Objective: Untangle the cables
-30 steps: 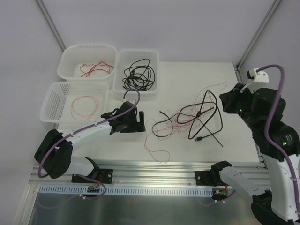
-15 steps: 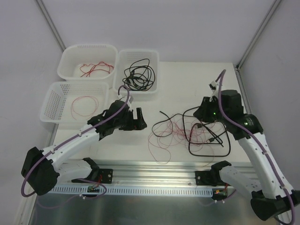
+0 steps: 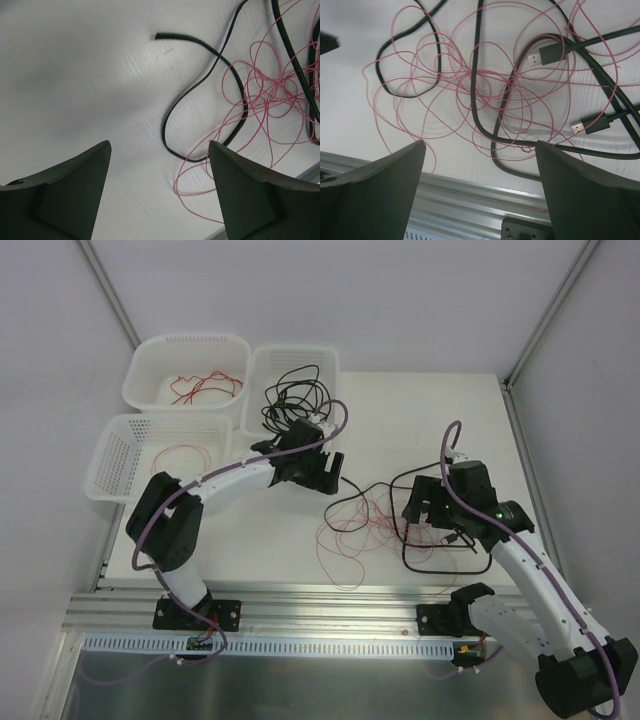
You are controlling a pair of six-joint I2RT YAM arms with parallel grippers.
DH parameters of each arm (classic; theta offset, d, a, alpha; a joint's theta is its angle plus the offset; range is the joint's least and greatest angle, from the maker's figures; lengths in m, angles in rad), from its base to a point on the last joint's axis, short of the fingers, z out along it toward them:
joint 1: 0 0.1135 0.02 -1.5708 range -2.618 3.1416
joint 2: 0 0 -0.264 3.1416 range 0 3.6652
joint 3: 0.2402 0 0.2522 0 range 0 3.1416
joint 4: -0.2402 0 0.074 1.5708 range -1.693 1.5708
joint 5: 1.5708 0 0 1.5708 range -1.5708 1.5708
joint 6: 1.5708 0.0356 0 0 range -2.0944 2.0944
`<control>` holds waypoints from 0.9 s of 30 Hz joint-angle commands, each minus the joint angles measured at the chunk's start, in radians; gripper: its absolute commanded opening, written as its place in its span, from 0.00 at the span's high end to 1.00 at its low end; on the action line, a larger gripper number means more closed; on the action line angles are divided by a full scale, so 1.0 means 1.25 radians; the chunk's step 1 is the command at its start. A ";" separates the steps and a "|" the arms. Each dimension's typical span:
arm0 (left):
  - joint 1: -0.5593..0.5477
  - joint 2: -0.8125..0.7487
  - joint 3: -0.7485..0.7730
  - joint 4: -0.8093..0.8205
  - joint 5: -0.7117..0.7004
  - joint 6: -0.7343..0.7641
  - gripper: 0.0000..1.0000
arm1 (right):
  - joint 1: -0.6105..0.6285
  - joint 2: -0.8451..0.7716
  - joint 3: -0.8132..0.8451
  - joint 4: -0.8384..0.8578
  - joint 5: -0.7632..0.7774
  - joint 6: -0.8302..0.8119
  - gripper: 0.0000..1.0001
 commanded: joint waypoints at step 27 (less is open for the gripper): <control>-0.100 0.380 0.328 0.012 0.069 0.395 0.61 | 0.039 -0.247 -0.053 -0.047 0.001 0.033 0.01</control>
